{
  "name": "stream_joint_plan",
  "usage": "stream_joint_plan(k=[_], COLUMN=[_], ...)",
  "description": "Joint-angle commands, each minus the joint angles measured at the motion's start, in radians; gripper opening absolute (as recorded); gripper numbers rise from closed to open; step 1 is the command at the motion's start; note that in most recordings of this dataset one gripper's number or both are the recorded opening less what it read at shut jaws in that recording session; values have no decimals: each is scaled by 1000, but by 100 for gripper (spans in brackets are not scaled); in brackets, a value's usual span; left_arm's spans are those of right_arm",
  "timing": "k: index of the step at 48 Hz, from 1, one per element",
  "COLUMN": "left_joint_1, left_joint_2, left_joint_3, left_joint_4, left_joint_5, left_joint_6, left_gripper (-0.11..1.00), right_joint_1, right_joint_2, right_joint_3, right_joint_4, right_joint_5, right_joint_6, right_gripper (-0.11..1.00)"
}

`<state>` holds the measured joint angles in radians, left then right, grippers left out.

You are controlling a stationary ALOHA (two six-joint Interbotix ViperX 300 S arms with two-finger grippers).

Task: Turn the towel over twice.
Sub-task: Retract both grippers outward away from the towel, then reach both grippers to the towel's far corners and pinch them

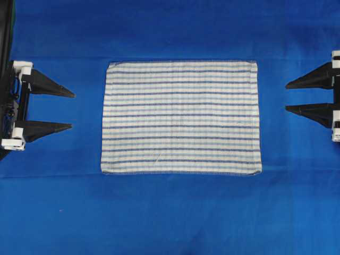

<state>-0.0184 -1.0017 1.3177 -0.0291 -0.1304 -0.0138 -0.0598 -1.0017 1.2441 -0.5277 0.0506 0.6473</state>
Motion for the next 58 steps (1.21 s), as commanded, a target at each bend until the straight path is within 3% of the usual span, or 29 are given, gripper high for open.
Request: stream_joint_plan(k=[1, 10, 25, 37, 58], left_joint_1=[17, 97, 272, 353, 462], left_joint_2=[18, 97, 360, 572, 900], left_joint_3=[-15, -41, -84, -126, -164], left_joint_4=[0, 0, 2, 2, 2], left_joint_5=[-26, -63, -164, -247, -430], left_joint_6=[-8, 0, 5, 6, 6], left_gripper=[75, 75, 75, 75, 74], right_joint_1=[-26, -100, -258, -373, -482], right_joint_2=[14, 78, 311, 538, 867], right_joint_3=[-21, -52, -107, -163, -249], right_joint_4=[18, 21, 21, 8, -18], right_joint_5=[2, 11, 8, 6, -91], right_joint_6=[11, 20, 18, 17, 5], right_gripper=[63, 63, 63, 63, 63])
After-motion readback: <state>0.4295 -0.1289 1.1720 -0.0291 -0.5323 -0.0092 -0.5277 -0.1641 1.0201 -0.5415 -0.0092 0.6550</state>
